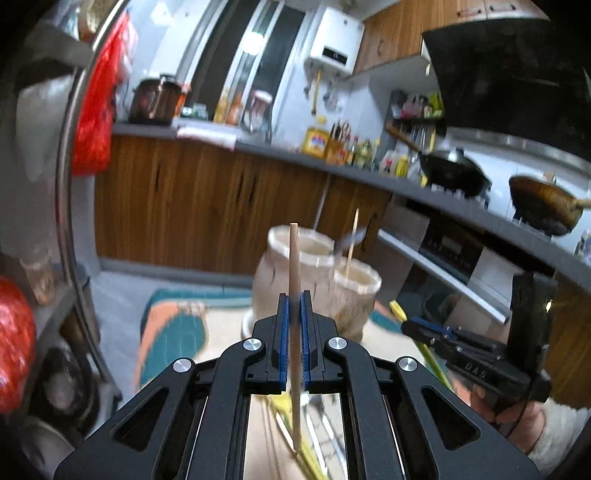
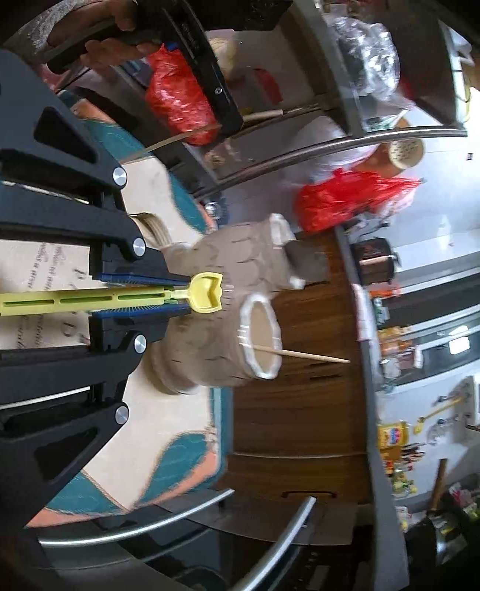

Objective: Organize utensils
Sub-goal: 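Lift the chopstick with the left tool while the right tool carries the yellow utensil to the holder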

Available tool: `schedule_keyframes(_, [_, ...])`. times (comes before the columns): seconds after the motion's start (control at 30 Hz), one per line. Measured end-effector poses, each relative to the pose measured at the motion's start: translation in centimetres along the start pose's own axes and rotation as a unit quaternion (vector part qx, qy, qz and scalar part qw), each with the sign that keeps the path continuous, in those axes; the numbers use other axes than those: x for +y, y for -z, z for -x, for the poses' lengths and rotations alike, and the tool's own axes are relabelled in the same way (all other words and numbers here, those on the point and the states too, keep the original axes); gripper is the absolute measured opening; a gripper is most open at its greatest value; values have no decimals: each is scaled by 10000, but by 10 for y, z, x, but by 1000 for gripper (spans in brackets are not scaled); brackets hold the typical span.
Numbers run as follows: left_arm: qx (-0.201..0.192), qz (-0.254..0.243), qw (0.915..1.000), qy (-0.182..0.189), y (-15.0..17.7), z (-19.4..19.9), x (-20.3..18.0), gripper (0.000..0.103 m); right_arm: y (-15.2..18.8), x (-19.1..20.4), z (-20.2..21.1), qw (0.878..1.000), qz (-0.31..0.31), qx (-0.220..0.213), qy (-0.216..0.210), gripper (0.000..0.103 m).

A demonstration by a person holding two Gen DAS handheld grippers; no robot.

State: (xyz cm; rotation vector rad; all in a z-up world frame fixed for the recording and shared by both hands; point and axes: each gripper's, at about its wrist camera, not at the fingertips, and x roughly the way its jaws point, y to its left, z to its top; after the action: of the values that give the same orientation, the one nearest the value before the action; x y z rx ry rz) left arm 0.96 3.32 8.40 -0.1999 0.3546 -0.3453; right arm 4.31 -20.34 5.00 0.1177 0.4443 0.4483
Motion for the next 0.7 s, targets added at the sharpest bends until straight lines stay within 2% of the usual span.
schedule_keyframes(0.17, [-585,-242,9980,-5,-38,13,-12,7,-33,-4,6,9989,22,-450,-111,10])
schedule_keyframes(0.27, [-788,-406,9961,-5,-64,10,-19,7,-56,-6,4,9975,116,-668,-178,10])
schedule_keyframes(0.47, [-958,-566,9938,22,-106,-17,-32,7,-100,-23,-22,9947,-19,-933,-431,10])
schedule_keyframes(0.6, [-1124,-520,9923,-79,-125,-36,-31,7,-112,-38,-48,9925,-230,-1088,-504,10])
schedule_keyframes(0.7, [-1094,-534,9924,-167,-131,-55,-30,7,-115,-49,-64,9906,-402,-1197,-534,10])
